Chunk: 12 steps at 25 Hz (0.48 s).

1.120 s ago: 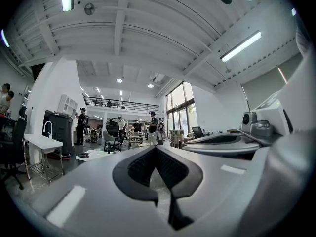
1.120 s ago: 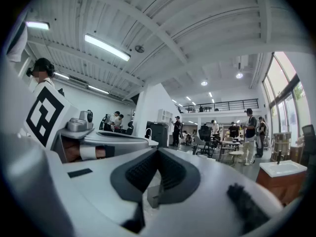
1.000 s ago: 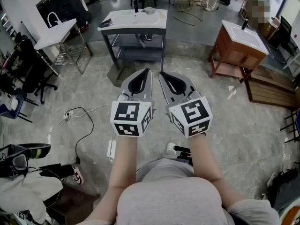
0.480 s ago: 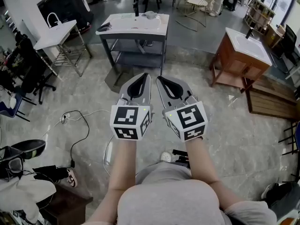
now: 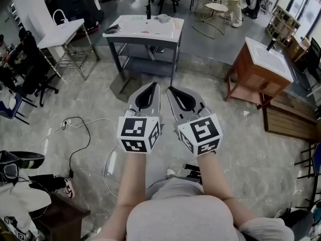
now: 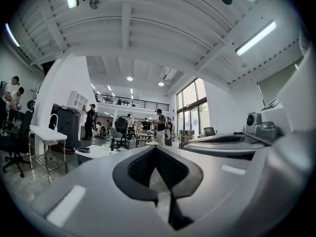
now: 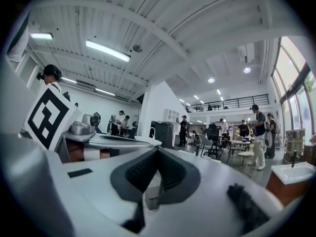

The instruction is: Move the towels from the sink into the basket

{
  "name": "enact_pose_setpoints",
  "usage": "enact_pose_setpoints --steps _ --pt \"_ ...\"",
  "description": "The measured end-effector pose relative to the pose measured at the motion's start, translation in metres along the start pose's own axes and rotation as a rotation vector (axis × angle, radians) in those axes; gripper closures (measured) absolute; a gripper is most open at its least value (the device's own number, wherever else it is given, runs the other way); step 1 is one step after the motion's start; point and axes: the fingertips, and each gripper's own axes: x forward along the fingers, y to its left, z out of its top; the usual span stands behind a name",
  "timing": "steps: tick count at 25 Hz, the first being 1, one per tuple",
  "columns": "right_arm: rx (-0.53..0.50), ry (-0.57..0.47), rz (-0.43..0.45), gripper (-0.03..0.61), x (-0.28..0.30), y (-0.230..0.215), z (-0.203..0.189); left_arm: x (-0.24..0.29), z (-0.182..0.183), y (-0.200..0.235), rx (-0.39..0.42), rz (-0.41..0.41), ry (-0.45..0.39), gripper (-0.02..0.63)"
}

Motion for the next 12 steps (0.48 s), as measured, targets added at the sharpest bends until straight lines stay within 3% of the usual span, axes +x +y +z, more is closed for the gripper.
enact_pose_setpoints --steps 12 --pt "0.017 -0.025 0.004 0.560 0.042 -0.036 0.001 0.055 0.007 0.024 0.017 -0.009 -0.006 0.620"
